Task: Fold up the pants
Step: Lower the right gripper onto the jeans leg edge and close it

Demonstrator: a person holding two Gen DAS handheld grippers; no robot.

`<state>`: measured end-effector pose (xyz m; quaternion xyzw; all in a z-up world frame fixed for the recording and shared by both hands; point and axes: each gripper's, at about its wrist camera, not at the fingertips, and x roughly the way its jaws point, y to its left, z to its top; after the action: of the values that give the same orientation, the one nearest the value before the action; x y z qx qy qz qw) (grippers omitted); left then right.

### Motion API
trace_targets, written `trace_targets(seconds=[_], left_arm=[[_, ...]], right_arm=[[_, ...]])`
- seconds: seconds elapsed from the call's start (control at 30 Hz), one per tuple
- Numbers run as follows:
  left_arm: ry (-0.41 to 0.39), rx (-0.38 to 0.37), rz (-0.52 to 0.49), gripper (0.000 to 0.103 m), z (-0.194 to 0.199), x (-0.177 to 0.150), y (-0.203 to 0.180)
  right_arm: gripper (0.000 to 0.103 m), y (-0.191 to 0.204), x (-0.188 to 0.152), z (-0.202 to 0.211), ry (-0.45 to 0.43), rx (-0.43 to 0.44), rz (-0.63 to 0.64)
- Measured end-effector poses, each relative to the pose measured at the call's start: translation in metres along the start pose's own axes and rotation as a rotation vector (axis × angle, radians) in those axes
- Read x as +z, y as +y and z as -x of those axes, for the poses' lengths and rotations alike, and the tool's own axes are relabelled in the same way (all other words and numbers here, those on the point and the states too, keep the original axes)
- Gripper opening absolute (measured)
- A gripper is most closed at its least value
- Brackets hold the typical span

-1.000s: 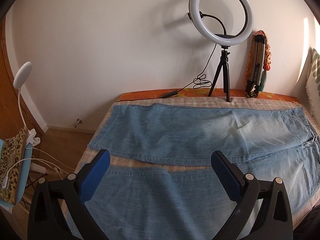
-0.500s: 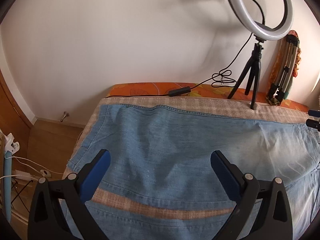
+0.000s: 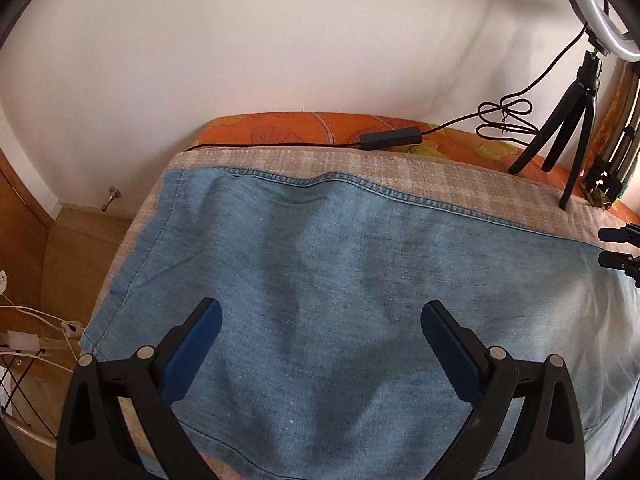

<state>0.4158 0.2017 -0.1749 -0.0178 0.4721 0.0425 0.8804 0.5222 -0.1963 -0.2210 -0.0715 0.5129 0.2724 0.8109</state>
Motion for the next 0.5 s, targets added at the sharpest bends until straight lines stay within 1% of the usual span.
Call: trace_targets(seconds=[0.07,0.1,0.13,0.17,0.2,0.23,0.3,0.37,0.5], left_arm=[[0.006,0.001,0.002,0.101,-0.007,0.0,0.001],[0.009,0.003,0.005,0.101,-0.009,0.0,0.002],[0.01,0.006,0.01,0.101,-0.01,-0.001,0.003],[0.012,0.006,0.016,0.101,-0.012,-0.001,0.004],[0.015,0.008,0.023,0.101,-0.013,-0.001,0.005],[0.02,0.009,0.035,0.101,-0.014,0.0,0.007],[0.032,-0.001,0.067,0.101,-0.016,0.002,0.012],[0.038,-0.011,0.109,0.101,-0.016,0.005,0.018],[0.017,-0.039,0.184,0.101,-0.01,0.018,0.03]], right_arm=[[0.081,0.006,0.0,-0.003,0.001,-0.016,0.025],[0.076,0.01,-0.001,-0.004,0.004,-0.023,0.041],[0.063,0.015,-0.001,-0.003,0.005,-0.024,0.058],[0.055,0.018,-0.002,0.0,0.004,-0.026,0.071],[0.039,0.022,-0.002,0.0,0.002,-0.02,0.079],[0.025,0.025,-0.002,-0.001,0.002,-0.021,0.08],[0.014,0.032,-0.003,0.0,0.005,-0.043,0.089],[0.011,0.04,-0.005,0.007,-0.01,-0.052,0.105],[0.009,0.056,-0.012,0.04,-0.098,-0.05,0.121]])
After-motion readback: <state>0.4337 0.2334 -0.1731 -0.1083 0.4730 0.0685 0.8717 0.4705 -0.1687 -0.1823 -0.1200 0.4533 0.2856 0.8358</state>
